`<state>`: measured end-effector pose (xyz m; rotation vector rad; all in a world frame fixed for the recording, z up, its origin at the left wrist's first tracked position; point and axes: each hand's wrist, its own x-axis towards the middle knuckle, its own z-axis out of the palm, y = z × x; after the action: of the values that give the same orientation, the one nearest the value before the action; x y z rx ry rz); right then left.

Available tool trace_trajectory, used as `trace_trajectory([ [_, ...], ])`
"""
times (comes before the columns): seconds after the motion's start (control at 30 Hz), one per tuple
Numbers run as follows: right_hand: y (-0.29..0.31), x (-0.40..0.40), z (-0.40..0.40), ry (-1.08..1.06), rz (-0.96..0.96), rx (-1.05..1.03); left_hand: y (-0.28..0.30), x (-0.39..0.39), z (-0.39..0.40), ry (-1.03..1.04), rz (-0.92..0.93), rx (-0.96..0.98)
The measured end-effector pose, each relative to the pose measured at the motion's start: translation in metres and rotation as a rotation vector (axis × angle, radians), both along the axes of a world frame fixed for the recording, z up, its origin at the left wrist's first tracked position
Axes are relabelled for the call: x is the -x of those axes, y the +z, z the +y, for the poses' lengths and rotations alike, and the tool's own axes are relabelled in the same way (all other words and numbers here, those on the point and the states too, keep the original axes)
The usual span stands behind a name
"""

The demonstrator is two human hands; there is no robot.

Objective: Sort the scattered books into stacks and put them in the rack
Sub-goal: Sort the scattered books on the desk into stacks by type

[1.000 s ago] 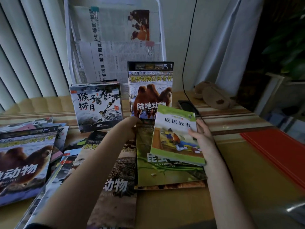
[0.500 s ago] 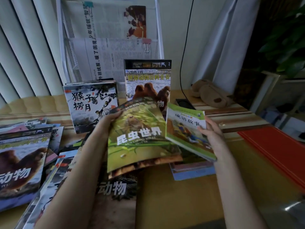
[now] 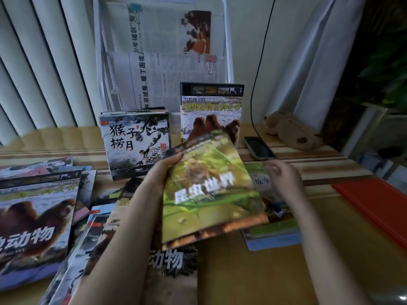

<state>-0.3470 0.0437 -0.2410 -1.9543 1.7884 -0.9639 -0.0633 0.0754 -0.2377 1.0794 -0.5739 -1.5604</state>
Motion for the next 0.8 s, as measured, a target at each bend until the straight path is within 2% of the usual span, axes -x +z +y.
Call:
trace_trajectory([
  [0.07,0.017,-0.023,0.008,0.137,-0.446,-0.301,-0.003,0.011,-0.003,-0.001,-0.108,0.051],
  [0.1,0.020,-0.032,0.009,0.170,-0.573,-0.463,-0.006,0.014,-0.005,0.012,-0.156,0.071],
  [0.13,0.017,-0.039,0.007,0.203,-0.574,-0.531,-0.007,0.016,-0.004,0.015,-0.188,0.084],
  [0.2,0.001,-0.047,0.003,0.139,-0.518,-0.436,-0.007,0.017,-0.003,-0.017,-0.194,0.107],
  [0.23,-0.007,-0.047,-0.001,0.093,-0.561,-0.383,-0.007,0.017,-0.002,-0.031,-0.174,0.115],
  [0.33,-0.017,-0.040,-0.005,0.095,-0.823,-0.375,-0.006,0.016,-0.005,-0.052,-0.102,0.149],
  [0.4,-0.015,-0.033,-0.006,0.121,-0.929,-0.411,-0.008,0.014,-0.008,-0.054,-0.133,0.213],
  [0.57,-0.020,-0.027,-0.012,0.103,-0.920,-0.440,-0.011,0.010,-0.007,-0.062,-0.237,0.229],
  [0.8,-0.020,-0.023,-0.008,0.128,-0.893,-0.360,-0.010,0.015,-0.005,0.034,-0.279,0.186],
])
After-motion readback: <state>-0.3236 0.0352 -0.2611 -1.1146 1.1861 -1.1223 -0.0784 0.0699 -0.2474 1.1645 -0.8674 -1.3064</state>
